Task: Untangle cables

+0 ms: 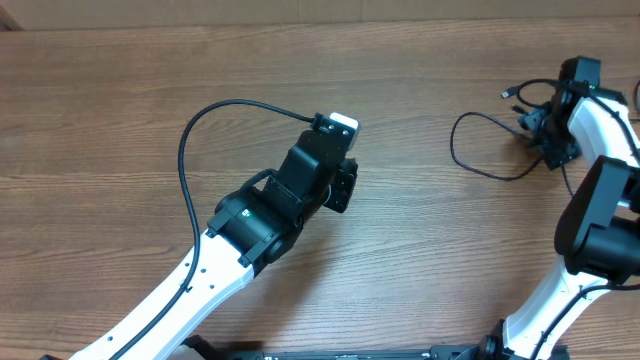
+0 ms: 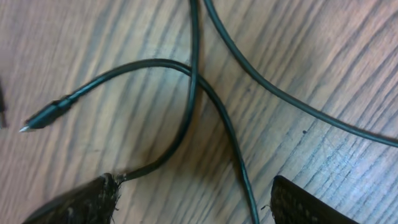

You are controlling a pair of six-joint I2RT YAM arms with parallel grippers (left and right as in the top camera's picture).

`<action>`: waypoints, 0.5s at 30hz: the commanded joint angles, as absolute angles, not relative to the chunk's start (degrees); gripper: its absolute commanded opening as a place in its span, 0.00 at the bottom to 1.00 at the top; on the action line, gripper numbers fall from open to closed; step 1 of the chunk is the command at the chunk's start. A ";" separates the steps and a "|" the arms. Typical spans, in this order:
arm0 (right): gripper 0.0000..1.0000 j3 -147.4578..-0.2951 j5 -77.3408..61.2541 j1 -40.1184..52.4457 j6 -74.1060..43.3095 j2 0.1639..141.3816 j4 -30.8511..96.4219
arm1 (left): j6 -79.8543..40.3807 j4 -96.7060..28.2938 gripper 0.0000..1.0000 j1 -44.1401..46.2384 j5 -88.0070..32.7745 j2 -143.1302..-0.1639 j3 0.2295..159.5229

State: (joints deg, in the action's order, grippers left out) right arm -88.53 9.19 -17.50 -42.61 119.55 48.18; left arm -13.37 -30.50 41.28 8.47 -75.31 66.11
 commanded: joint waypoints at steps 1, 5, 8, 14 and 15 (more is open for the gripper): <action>0.70 -86.98 10.50 -17.39 -45.04 120.05 46.74 | -12.88 -30.61 0.44 41.54 9.52 -74.13 66.26; 0.40 -84.93 10.52 -17.39 -45.19 120.20 44.21 | -12.91 -30.61 0.44 41.54 9.45 -74.15 66.26; 0.41 -84.71 10.52 -17.39 -45.19 120.79 43.90 | -12.95 -30.59 0.44 41.54 9.45 -74.13 66.26; 0.33 -84.71 10.76 -17.39 -45.17 123.24 43.42 | -13.78 -30.65 0.44 41.54 9.45 -74.13 66.26; 0.23 -84.71 10.74 -17.39 -45.15 123.46 43.22 | -13.76 -30.68 0.44 41.54 9.45 -74.13 66.26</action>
State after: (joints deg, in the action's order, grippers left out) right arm -85.06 10.02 -17.47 -45.21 121.47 43.83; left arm -13.39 -30.68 41.28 8.84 -75.31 66.11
